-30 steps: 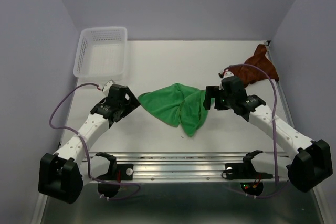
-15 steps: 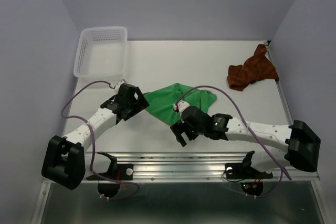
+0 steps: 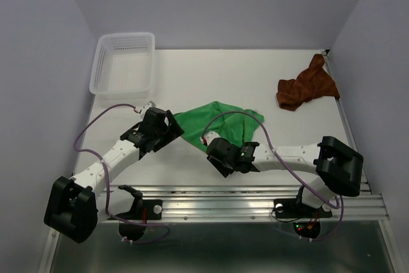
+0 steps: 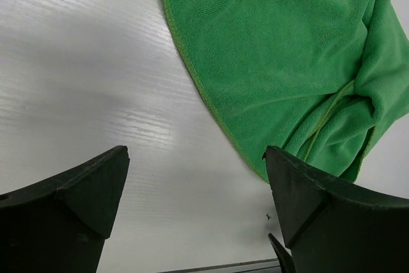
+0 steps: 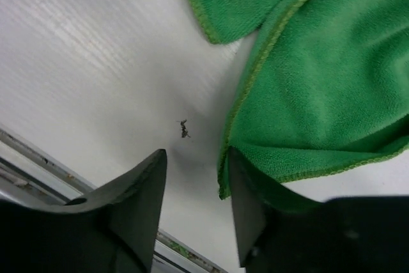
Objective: Roll the towels
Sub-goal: Flatten the towel
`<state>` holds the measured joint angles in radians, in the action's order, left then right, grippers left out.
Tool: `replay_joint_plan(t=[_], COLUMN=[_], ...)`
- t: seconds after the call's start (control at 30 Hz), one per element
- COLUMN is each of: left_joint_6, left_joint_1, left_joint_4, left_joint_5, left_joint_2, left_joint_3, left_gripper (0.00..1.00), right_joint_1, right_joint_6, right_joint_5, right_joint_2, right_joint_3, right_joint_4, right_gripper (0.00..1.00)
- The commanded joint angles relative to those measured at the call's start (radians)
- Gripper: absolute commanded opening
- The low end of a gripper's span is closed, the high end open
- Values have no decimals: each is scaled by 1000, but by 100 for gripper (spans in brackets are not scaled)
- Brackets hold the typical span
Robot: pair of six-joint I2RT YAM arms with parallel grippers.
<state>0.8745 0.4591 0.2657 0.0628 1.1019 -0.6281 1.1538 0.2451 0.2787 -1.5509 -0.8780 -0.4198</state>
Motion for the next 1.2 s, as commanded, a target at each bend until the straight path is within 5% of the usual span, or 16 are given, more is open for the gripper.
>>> replay_joint_plan(t=[0.0,0.1,0.2,0.77,1.17], left_joint_6=[21,26,29,7,139], left_joint_1=[19,32,49,355,460], left_joint_4=[-6,-3,6,3,33], left_joint_5=[5,5,2,2,94], left_joint_2=[-10,-8,-8,117,374], left_joint_3=[15,8,1,-91,-248], left_gripper=[99,99,99,99,88], right_joint_1=[11,11,11,-478,-525], right_joint_6=[52,85,137,249,269], right_joint_5=[114,145,258,217,191], right_joint_2=[-3,8,40,463,431], right_joint_3=[-10,-10,-35,57,80], right_joint_4=[18,3,-37,-51,-51], right_gripper=[36,13,1,1,1])
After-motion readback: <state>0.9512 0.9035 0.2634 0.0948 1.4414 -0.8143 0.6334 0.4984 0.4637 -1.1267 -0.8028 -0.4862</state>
